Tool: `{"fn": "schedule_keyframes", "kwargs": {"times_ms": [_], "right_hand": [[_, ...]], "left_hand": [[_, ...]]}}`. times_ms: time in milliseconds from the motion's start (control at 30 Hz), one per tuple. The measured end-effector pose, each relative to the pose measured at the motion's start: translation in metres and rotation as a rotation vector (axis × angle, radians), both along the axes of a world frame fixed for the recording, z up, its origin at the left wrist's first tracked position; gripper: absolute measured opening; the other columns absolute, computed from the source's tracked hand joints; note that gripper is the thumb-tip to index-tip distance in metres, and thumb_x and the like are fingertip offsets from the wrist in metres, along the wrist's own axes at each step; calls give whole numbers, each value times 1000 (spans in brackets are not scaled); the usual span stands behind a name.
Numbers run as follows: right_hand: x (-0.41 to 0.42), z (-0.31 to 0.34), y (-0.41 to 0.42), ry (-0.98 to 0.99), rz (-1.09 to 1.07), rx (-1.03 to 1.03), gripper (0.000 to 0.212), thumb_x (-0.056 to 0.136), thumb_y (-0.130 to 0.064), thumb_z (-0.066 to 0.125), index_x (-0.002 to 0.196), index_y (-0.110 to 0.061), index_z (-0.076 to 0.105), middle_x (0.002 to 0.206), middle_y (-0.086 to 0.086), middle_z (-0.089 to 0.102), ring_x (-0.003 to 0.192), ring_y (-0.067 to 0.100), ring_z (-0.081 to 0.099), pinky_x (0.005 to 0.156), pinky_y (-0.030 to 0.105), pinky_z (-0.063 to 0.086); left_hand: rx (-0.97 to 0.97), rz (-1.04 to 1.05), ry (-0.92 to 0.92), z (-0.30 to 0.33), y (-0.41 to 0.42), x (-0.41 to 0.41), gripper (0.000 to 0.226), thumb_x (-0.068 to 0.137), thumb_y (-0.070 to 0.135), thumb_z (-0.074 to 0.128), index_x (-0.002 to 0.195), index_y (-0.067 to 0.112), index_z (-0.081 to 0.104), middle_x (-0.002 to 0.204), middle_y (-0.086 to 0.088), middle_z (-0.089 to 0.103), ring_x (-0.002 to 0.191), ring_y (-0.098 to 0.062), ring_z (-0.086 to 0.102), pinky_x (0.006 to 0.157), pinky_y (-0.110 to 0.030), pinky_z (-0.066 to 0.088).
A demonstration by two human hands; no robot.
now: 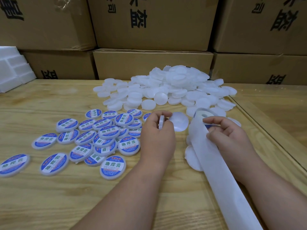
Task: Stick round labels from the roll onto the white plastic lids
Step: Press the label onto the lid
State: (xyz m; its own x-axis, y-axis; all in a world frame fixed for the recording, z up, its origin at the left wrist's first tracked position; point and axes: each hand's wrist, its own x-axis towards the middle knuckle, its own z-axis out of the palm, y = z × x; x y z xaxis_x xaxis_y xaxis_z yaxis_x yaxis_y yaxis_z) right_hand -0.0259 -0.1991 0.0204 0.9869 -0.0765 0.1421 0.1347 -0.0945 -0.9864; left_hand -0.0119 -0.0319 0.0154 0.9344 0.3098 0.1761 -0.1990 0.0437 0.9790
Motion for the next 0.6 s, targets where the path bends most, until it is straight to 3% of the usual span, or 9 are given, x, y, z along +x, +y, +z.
{"fn": "schedule_keyframes", "kwargs": {"times_ms": [133, 233, 367, 467, 600], "right_hand": [[-1, 1, 4, -112, -75, -30, 34, 93, 0, 61, 93, -32, 73, 75, -1, 63, 63, 19, 51, 61, 35, 44], [-1, 2, 6, -158, -120, -50, 32, 91, -2, 64, 87, -32, 74, 84, 12, 71, 64, 21, 59, 59, 35, 50], [1, 1, 3, -209, -170, -58, 34, 90, 1, 64, 81, -31, 73, 73, 13, 68, 56, 16, 57, 48, 19, 45], [1, 0, 3, -219, -129, -66, 27, 88, -3, 70, 83, -29, 73, 57, 3, 57, 52, 12, 49, 49, 17, 41], [0, -2, 8, -212, -100, -60, 27, 86, -4, 73, 83, -30, 74, 58, -4, 54, 54, 10, 46, 51, 19, 42]], "left_hand": [[65, -74, -17, 1, -4, -4, 25, 74, 24, 51, 85, 40, 67, 66, 20, 61, 56, -6, 49, 55, -22, 42], [93, -133, -17, 2, -4, -6, 22, 75, 25, 53, 84, 39, 68, 60, 20, 58, 49, -3, 44, 46, -14, 37], [98, -186, -5, 2, -5, -8, 20, 76, 26, 53, 83, 35, 69, 65, 17, 61, 47, -5, 45, 46, -18, 38], [107, -190, -5, 3, -6, -9, 19, 77, 27, 54, 83, 32, 71, 72, 17, 66, 53, -5, 51, 51, -23, 46], [90, -198, -14, 4, -5, -10, 17, 77, 28, 55, 82, 29, 71, 67, 18, 63, 52, -7, 52, 51, -20, 46]]}}
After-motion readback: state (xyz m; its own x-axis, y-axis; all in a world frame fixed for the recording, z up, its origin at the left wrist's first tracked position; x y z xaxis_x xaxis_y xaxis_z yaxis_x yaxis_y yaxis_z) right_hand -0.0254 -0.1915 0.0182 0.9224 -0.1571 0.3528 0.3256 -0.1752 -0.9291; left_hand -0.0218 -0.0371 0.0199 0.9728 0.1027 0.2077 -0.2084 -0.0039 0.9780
